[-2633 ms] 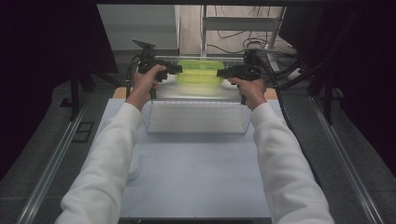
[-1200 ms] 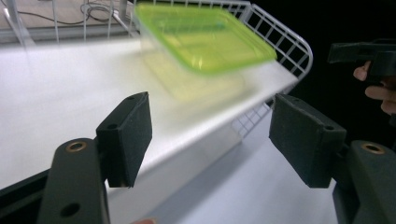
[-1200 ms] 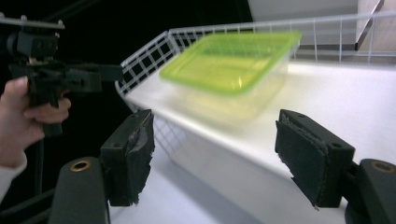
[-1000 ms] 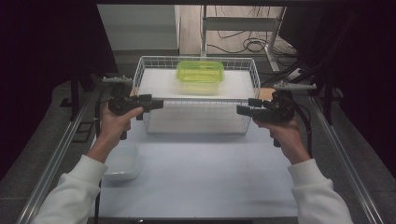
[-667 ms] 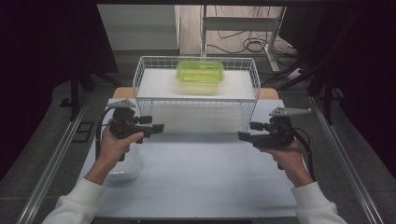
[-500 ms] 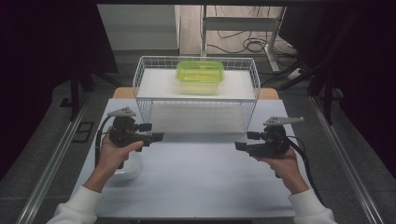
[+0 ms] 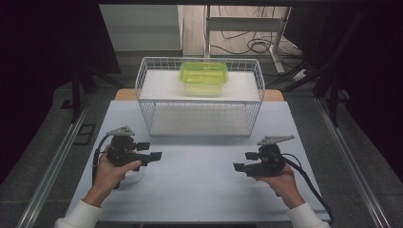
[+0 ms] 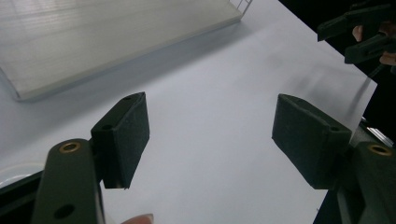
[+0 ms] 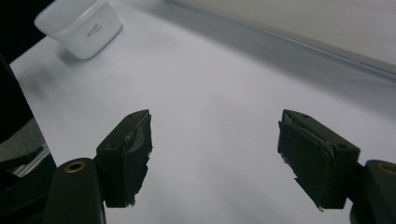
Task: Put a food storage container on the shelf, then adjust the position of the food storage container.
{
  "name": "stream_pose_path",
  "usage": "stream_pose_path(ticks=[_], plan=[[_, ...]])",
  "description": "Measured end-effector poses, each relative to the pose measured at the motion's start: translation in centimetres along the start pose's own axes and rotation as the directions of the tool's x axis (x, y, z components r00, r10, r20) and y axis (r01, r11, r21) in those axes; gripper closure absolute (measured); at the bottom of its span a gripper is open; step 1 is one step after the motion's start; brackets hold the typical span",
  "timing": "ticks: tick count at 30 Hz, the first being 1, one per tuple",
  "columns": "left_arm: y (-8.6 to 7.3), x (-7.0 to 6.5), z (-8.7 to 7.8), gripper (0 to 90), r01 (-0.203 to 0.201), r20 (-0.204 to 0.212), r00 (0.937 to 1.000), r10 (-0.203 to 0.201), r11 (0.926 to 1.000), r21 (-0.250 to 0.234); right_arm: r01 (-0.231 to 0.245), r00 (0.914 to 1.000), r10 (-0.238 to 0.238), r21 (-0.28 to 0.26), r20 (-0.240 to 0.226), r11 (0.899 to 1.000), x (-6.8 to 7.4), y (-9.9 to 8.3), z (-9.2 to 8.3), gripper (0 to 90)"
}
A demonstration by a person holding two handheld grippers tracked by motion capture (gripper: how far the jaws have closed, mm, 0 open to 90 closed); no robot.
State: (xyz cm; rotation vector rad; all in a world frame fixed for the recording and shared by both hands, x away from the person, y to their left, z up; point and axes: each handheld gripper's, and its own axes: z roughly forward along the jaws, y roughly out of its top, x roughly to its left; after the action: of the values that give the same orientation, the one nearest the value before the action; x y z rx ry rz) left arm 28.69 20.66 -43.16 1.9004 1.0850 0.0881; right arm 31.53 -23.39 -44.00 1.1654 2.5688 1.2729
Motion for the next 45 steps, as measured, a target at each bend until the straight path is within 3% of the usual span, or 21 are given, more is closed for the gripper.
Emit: stream_pose_path(ticks=[7, 11, 14, 18, 21, 26, 29, 31, 32, 38, 40, 43, 45], plan=[[-0.2, 0.2, -0.9, 26.0, 0.001, -0.026, 0.9996, -0.001, 0.9999, 0.01, -0.014, 0.9999, 0.014, -0.045, -0.002, 0.999, -0.2, 0.1, -0.9, 26.0], [-0.4, 0.5, -1.2, 26.3, 0.001, -0.056, 0.9984, 0.0, 0.9997, 0.024, -0.024, 0.9995, 0.023, -0.035, -0.019, 0.999, -0.2, -0.1, -0.5, 26.1], [0.1, 1.6, -1.9, 26.5, 0.008, -0.082, 0.9966, -0.005, 0.9993, 0.036, -0.014, 0.9995, 0.013, -0.025, -0.028, 1.0, -0.1, -0.3, -0.2, 26.1], [0.5, 3.4, -2.9, 27.4, 0.03, -0.131, 0.991, -0.025, 0.9989, 0.036, -0.02, 0.9994, 0.02, -0.019, -0.029, 1.0, -0.2, -0.5, -0.1, 26.1], [0.4, 4.7, -3.7, 28.9, 0.048, -0.178, 0.9832, -0.041, 0.9981, 0.037, -0.027, 0.9993, 0.027, -0.02, -0.025, 0.999, -0.3, -0.7, -0.1, 26.1], [-0.1, 5.9, -4.5, 31.5, 0.07, -0.219, 0.9743, -0.054, 0.9956, 0.063, -0.015, 0.9999, 0.015, 0.006, 0.0, 1.0, -0.2, -1.1, 0.0, 26.1], [-0.7, 6.6, -5.1, 35.4, 0.1, -0.252, 0.9644, -0.081, 0.9929, 0.064, -0.01, 0.9999, 0.01, 0.011, 0.004, 1.0, 0.0, -1.2, 0.0, 26.1], [-1.3, 7.0, -5.3, 40.1, 0.122, -0.304, 0.9482, -0.093, 0.9896, 0.077, -0.022, 0.9997, 0.022, 0.013, 0.003, 1.0, -0.1, -1.1, 0.0, 26.1], [-1.5, 7.2, -5.4, 41.8, 0.125, -0.32, 0.9432, -0.09, 0.9879, 0.091, -0.027, 0.9996, 0.027, 0.01, -0.005, 1.0, -0.1, -1.1, 0.0, 26.1], [-2.8, 8.1, -6.2, 52.3, 0.163, -0.365, 0.925, -0.107, 0.9787, 0.125, -0.028, 0.9996, 0.028, 0.026, -0.002, 0.999, -0.2, -1.1, 0.5, 26.1], [-3.3, 8.5, -6.6, 58.3, 0.183, -0.376, 0.9181, -0.125, 0.9755, 0.122, -0.036, 0.9993, 0.036, 0.026, -0.009, 0.999, -0.3, -1.0, 0.5, 26.1], [-4.0, 9.2, -7.1, 71.6, 0.209, -0.413, 0.9001, -0.138, 0.969, 0.132, -0.049, 0.998, 0.05, 0.015, -0.039, 0.999, -0.3, -0.9, 0.5, 26.1], [-4.4, 9.7, -7.3, 78.4, 0.228, -0.42, 0.8943, -0.155, 0.965, 0.13, -0.049, 0.998, 0.049, 0.014, -0.039, 0.999, -0.3, -0.9, 0.5, 26.1]])
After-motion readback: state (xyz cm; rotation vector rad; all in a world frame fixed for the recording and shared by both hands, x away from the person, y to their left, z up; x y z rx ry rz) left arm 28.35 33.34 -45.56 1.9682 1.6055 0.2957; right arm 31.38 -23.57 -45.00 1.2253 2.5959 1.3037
